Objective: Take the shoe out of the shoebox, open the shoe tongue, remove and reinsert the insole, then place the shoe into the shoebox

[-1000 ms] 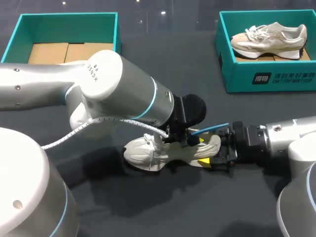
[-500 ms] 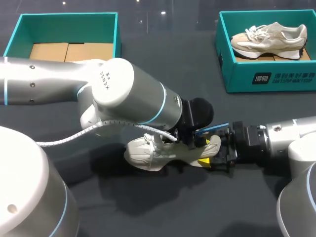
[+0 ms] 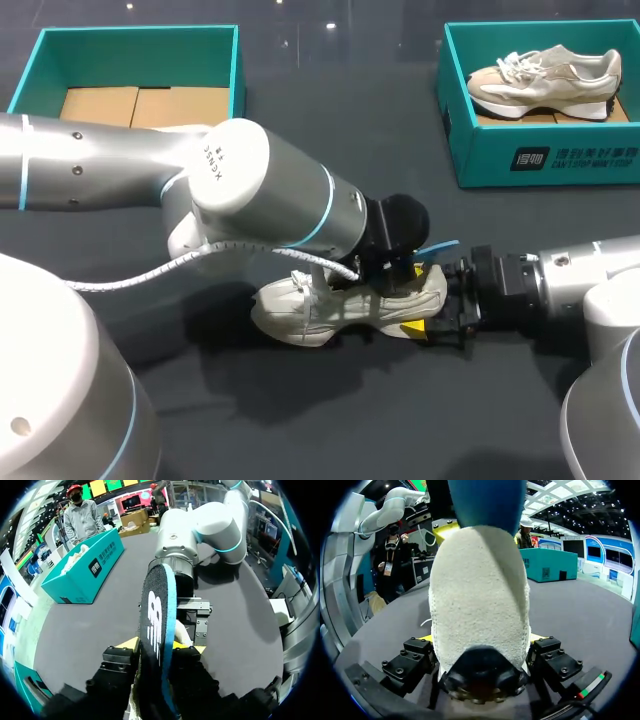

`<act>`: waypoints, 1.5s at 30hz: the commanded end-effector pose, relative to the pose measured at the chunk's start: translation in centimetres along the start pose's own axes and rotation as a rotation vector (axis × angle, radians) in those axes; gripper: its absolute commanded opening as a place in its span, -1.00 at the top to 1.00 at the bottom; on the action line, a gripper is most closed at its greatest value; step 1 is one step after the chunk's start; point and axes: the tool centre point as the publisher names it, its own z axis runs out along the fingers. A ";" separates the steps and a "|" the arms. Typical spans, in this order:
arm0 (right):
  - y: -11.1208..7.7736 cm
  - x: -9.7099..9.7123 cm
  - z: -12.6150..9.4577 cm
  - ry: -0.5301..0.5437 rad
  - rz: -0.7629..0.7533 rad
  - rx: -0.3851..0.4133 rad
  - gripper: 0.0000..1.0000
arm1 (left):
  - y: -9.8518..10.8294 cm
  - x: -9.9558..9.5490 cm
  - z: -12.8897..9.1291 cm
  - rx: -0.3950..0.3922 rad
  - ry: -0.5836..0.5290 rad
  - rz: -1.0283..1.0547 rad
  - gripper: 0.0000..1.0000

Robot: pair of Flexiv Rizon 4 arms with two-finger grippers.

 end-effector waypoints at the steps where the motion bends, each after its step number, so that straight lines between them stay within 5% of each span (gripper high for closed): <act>1: -0.1 0.0 0.1 0.001 0.001 0.004 1.00 | 0.2 0.0 0.0 0.011 0.009 0.001 1.00; 14: -0.1 0.0 0.1 0.001 0.001 0.004 1.00 | -2.3 -0.9 -2.1 0.051 0.123 -0.010 1.00; 31: -0.1 0.0 0.1 0.001 0.001 0.004 1.00 | -10.0 -3.1 -6.5 0.142 0.527 -0.033 1.00; 41: -0.1 0.0 0.1 0.001 0.001 0.004 1.00 | -14.2 -2.9 -11.2 0.247 0.609 0.047 1.00; 45: -0.1 0.0 0.1 0.001 0.001 0.004 1.00 | -14.2 -2.9 -11.2 0.247 0.609 0.047 1.00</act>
